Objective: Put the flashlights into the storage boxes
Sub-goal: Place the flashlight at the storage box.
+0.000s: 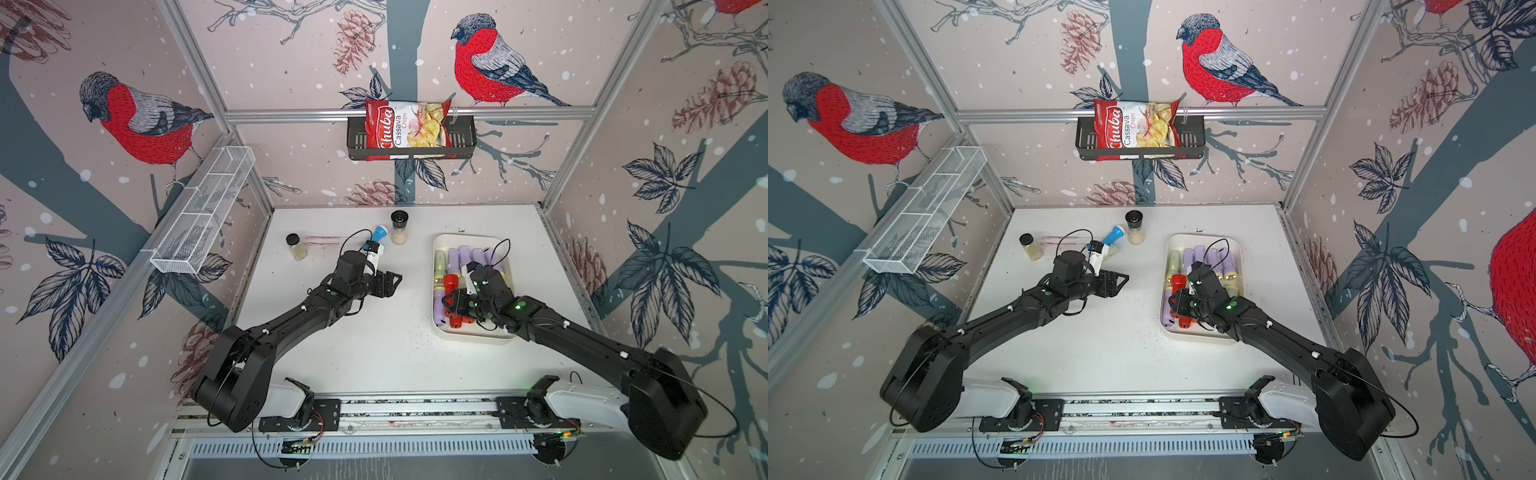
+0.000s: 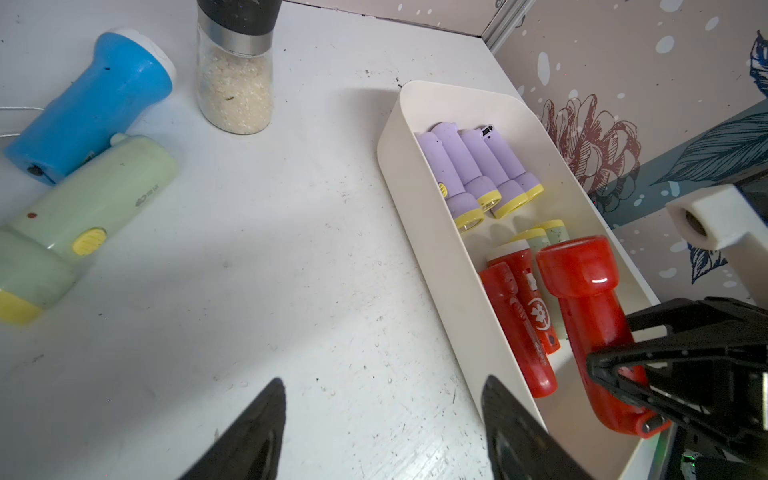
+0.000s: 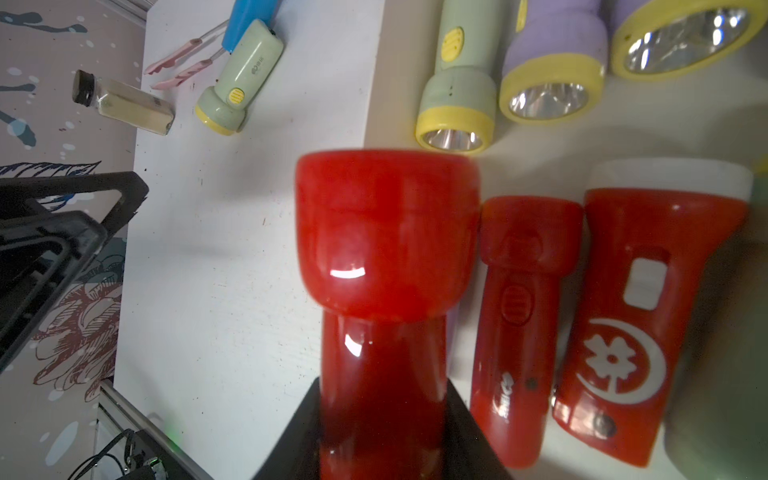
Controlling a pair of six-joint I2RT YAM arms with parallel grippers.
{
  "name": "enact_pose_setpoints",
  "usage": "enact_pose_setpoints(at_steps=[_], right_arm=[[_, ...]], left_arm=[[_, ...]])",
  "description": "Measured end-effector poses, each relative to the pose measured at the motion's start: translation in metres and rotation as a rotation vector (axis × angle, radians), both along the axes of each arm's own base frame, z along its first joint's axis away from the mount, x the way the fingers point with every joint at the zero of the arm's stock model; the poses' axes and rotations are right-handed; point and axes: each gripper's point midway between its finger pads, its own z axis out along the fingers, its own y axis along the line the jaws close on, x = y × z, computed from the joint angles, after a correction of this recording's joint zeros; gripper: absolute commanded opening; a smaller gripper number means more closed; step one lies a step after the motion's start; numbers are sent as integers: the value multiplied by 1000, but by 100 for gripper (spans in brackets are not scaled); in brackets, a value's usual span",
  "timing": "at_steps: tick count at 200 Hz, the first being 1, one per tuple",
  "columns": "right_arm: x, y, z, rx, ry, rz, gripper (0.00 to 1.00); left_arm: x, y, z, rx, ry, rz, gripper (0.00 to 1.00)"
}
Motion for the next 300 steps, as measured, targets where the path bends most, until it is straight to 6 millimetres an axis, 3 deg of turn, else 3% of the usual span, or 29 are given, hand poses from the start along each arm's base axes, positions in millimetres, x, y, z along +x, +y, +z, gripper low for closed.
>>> enact_pose_setpoints(at_steps=[81,122,165,194,246,300], right_arm=[[-4,-7,-31,-64,102,-24,43],[-2,-8,-35,-72,110,-31,44],[2,-9,-33,-71,93,-38,53],[6,-10,-15,-63,43,-42,54],[14,-16,54,3,-185,-48,55],[18,-20,77,-9,-285,-29,55]], left_arm=[[2,-2,-3,2,11,11,74],[4,-3,-2,2,9,11,73],[4,-2,1,2,1,13,73],[3,-2,3,1,-2,13,74],[3,5,12,28,-28,33,75],[12,30,14,113,-35,121,77]])
